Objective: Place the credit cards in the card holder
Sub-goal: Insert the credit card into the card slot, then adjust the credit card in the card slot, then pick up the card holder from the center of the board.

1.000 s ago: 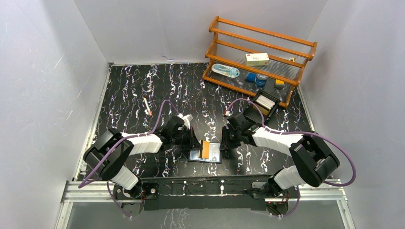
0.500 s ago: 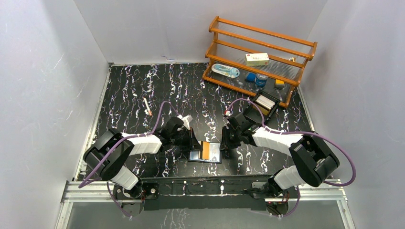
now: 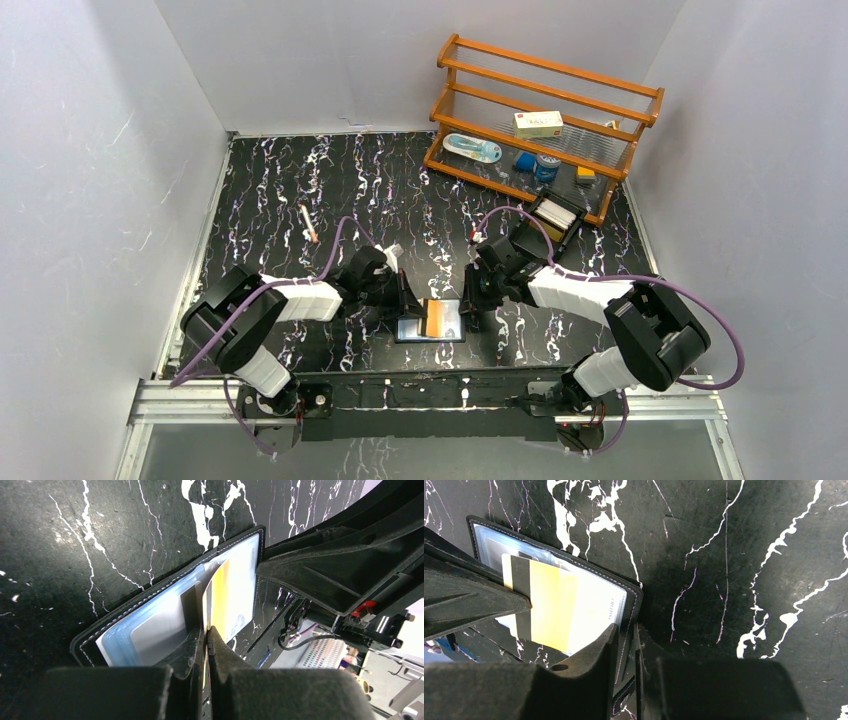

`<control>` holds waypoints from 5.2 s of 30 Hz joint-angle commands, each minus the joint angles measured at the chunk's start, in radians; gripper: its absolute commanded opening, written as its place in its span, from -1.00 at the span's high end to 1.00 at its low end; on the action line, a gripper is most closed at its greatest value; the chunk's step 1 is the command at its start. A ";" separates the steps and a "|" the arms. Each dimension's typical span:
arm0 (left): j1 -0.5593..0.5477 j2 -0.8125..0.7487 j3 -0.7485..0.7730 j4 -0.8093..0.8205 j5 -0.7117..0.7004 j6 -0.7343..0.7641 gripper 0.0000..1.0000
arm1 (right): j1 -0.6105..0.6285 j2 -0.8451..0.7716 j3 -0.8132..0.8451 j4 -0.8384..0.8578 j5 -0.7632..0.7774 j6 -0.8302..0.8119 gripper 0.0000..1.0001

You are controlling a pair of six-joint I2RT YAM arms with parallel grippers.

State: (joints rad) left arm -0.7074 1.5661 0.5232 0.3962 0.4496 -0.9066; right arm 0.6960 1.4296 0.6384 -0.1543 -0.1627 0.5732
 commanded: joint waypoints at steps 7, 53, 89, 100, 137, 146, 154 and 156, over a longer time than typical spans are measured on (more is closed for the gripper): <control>-0.031 -0.032 -0.066 0.005 -0.178 -0.096 1.00 | 0.007 -0.009 -0.035 -0.032 0.045 0.062 0.48; -0.144 -0.048 0.150 -0.335 -0.362 -0.066 0.14 | 0.012 -0.070 -0.127 0.175 -0.107 0.226 0.81; -0.191 -0.019 0.346 -0.642 -0.566 -0.016 0.01 | 0.012 -0.140 -0.172 0.177 -0.015 0.284 1.00; -0.191 -0.026 0.381 -0.648 -0.518 0.026 0.00 | 0.012 -0.130 -0.169 0.186 -0.023 0.284 1.00; 0.050 -0.298 0.232 -0.702 -0.366 0.061 0.00 | 0.024 -0.271 0.109 -0.182 0.093 0.202 0.12; 0.181 -0.320 0.098 -0.593 -0.200 0.071 0.13 | 0.171 -0.136 0.198 -0.098 0.138 0.231 0.22; 0.204 -0.271 0.009 -0.420 -0.082 0.042 0.11 | 0.189 0.057 0.223 0.011 0.106 0.191 0.53; 0.204 -0.258 0.000 -0.398 -0.069 0.041 0.10 | 0.189 0.096 0.223 0.018 0.107 0.178 0.57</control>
State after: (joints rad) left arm -0.5114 1.2953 0.5461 -0.0891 0.2916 -0.8558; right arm 0.8841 1.4799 0.8177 -0.2070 -0.0547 0.7799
